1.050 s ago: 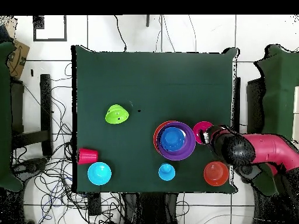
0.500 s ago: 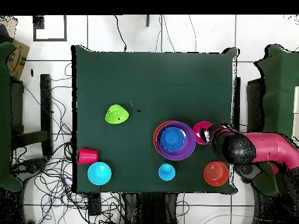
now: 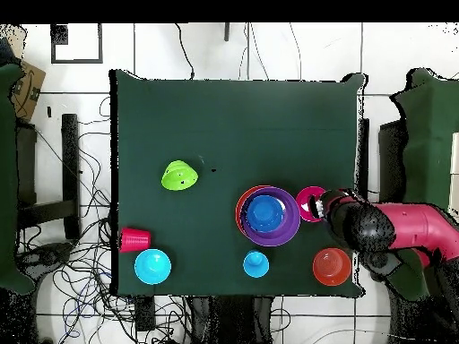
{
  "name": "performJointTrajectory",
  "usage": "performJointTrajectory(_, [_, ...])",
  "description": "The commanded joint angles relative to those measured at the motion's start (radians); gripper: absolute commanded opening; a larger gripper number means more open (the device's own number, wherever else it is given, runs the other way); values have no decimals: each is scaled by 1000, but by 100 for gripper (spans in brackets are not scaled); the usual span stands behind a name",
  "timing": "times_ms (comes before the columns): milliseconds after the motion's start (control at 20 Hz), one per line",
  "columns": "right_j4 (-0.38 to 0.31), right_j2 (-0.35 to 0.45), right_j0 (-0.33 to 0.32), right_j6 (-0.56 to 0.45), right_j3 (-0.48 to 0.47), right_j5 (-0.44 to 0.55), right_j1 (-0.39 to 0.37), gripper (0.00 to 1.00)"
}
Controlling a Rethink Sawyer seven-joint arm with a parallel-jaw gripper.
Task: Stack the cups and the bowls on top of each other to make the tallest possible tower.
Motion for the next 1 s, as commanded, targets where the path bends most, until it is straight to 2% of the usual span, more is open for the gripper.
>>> performJointTrajectory(50, [-58,-1,21,-205,-35,22,7,100])
performJointTrajectory(450, [-71,-3,20,-227,-64,31,15,100])
performJointTrajectory(700, [-52,9,-17,-286,-77,61,36,100])
performJointTrajectory(1000, [-48,12,-15,-255,-79,44,47,100])
